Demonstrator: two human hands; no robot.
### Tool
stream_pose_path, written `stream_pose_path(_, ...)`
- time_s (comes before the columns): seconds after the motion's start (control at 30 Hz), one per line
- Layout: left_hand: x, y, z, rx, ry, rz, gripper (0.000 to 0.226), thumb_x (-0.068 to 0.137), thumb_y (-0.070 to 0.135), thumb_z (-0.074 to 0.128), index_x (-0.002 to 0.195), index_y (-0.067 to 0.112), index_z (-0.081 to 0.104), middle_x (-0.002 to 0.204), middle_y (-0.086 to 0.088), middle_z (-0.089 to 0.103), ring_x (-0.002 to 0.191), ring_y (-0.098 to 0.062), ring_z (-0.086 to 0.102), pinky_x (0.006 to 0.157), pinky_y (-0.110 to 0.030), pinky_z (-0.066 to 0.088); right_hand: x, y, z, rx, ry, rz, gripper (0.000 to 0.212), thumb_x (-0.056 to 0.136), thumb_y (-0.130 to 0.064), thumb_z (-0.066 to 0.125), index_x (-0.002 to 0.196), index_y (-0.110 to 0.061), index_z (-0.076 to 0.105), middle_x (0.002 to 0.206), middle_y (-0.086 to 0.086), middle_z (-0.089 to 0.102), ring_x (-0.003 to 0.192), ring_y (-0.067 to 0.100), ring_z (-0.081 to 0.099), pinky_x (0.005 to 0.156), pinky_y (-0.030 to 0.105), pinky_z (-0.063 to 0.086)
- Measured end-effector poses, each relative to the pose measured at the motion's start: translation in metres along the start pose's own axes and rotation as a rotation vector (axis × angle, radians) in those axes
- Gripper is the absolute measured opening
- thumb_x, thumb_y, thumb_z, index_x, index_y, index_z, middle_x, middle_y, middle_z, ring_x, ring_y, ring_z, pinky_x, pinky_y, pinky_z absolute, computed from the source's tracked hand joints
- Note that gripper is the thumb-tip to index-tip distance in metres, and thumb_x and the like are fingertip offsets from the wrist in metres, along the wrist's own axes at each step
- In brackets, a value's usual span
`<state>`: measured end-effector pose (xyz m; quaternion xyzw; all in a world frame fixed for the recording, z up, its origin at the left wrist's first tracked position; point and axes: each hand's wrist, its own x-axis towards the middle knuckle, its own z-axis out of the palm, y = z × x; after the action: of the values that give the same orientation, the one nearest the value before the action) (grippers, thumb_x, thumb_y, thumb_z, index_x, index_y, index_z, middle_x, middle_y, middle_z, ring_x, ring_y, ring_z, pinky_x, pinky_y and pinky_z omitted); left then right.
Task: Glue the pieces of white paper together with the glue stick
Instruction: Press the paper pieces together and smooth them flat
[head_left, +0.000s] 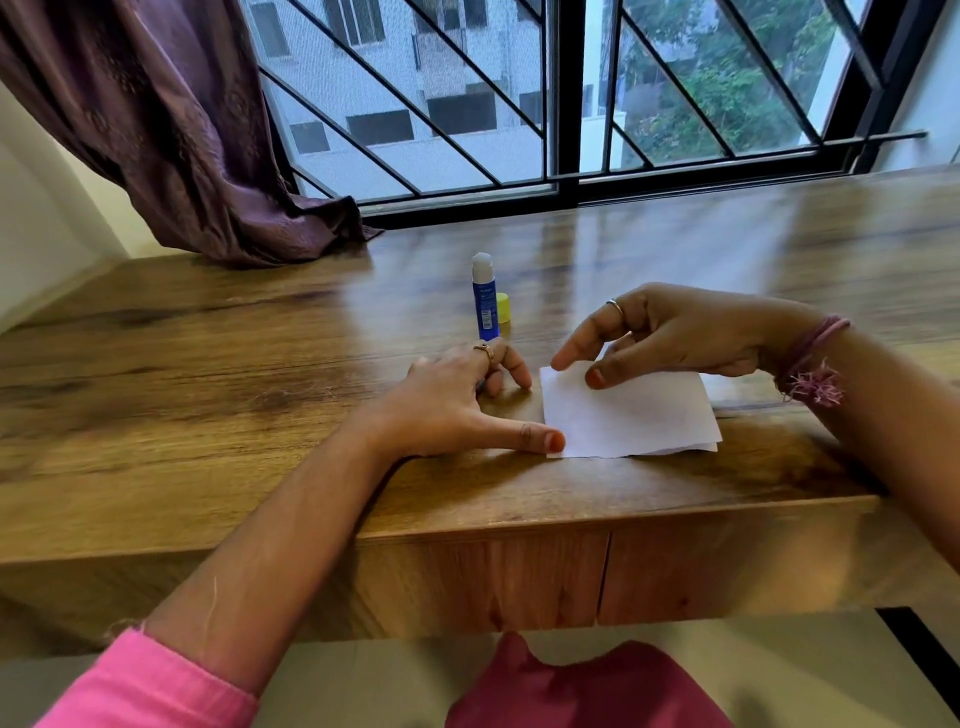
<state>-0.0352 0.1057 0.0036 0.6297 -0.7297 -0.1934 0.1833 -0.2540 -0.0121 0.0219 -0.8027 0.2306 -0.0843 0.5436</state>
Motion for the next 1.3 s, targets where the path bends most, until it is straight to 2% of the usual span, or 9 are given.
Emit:
stream_pose_path(0.1, -0.001, 0.001, 0.000, 0.011, -0.003, -0.006, 0.060, 0.052, 0.074, 0.067, 0.098, 0.038, 0.053, 0.094, 0.005, 0.054, 0.085, -0.009, 0.050, 0.070, -0.028, 0.035, 0.000, 0.000, 0.000, 0.006, 0.013, 0.006, 0.030, 0.081, -0.009, 0.067, 0.109, -0.017, 0.070, 0.101, 0.004, 0.072, 0.081, 0.017, 0.071, 0.060, 0.024, 0.056)
stream_pose_path(0.2, -0.001, 0.002, 0.000, 0.006, -0.009, -0.012, 0.059, 0.052, 0.075, 0.067, 0.096, 0.038, 0.053, 0.089, 0.007, 0.051, 0.083, -0.009, 0.049, 0.069, -0.029, 0.033, -0.001, 0.000, 0.000, 0.020, 0.015, 0.014, 0.033, 0.077, -0.014, 0.070, 0.110, -0.017, 0.069, 0.098, 0.001, 0.072, 0.079, 0.015, 0.071, 0.057, 0.022, 0.055)
stream_pose_path(0.33, 0.000, 0.002, 0.000, -0.006, -0.016, -0.012, 0.061, 0.049, 0.077, 0.065, 0.093, 0.037, 0.052, 0.086, 0.009, 0.049, 0.077, -0.008, 0.046, 0.067, -0.030, 0.032, -0.002, 0.000, -0.001, 0.018, 0.013, 0.007, 0.037, 0.073, -0.019, 0.073, 0.110, -0.019, 0.068, 0.099, 0.000, 0.071, 0.083, 0.015, 0.070, 0.064, 0.024, 0.057)
stream_pose_path(0.47, 0.000, 0.002, 0.002, -0.014, 0.001, -0.015, 0.064, 0.045, 0.080, 0.064, 0.090, 0.036, 0.053, 0.082, 0.012, 0.048, 0.075, -0.007, 0.046, 0.068, -0.030, 0.032, -0.003, 0.001, -0.004, 0.094, 0.022, -0.024, 0.034, 0.075, -0.011, 0.071, 0.109, -0.016, 0.069, 0.097, 0.001, 0.071, 0.082, 0.008, 0.069, 0.065, 0.015, 0.053)
stream_pose_path(0.7, 0.000, 0.002, 0.002, -0.012, -0.004, -0.033, 0.066, 0.043, 0.081, 0.063, 0.089, 0.035, 0.053, 0.084, 0.012, 0.049, 0.076, -0.006, 0.045, 0.069, -0.032, 0.032, -0.002, 0.002, -0.008, 0.150, 0.056, -0.027, 0.037, 0.076, 0.000, 0.068, 0.112, -0.009, 0.066, 0.102, 0.012, 0.072, 0.086, 0.013, 0.071, 0.067, 0.018, 0.055)
stream_pose_path(0.8, 0.000, 0.002, 0.002, -0.011, -0.010, -0.036, 0.066, 0.043, 0.081, 0.062, 0.089, 0.035, 0.053, 0.086, 0.011, 0.050, 0.076, -0.005, 0.045, 0.069, -0.031, 0.032, -0.002, 0.003, -0.008, 0.165, 0.077, -0.020, 0.036, 0.072, -0.001, 0.072, 0.107, -0.010, 0.069, 0.100, 0.012, 0.073, 0.086, 0.017, 0.071, 0.067, 0.020, 0.056)
stream_pose_path(0.93, 0.000, 0.002, 0.002, -0.015, -0.011, -0.036, 0.065, 0.044, 0.081, 0.063, 0.089, 0.035, 0.054, 0.085, 0.011, 0.049, 0.075, -0.005, 0.045, 0.068, -0.031, 0.032, -0.001, 0.002, -0.007, 0.140, 0.105, 0.003, 0.036, 0.069, -0.005, 0.077, 0.103, -0.013, 0.071, 0.097, 0.013, 0.074, 0.081, 0.020, 0.073, 0.059, 0.025, 0.057)
stream_pose_path(1.1, 0.001, 0.001, 0.002, -0.017, -0.026, -0.040, 0.061, 0.047, 0.079, 0.065, 0.088, 0.036, 0.053, 0.085, 0.011, 0.049, 0.075, -0.006, 0.044, 0.068, -0.031, 0.032, -0.003, 0.000, -0.006, 0.095, 0.147, -0.023, 0.035, 0.066, -0.009, 0.079, 0.100, -0.015, 0.073, 0.094, 0.013, 0.075, 0.083, 0.022, 0.073, 0.063, 0.025, 0.057)
stream_pose_path(1.3, 0.001, 0.000, 0.002, -0.008, -0.024, -0.037, 0.061, 0.047, 0.080, 0.065, 0.088, 0.036, 0.054, 0.087, 0.010, 0.050, 0.077, -0.006, 0.045, 0.068, -0.031, 0.031, -0.011, -0.005, -0.006, -0.023, 0.221, -0.043, 0.036, 0.062, -0.023, 0.082, 0.096, -0.019, 0.074, 0.091, 0.008, 0.076, 0.081, 0.022, 0.073, 0.061, 0.024, 0.057)
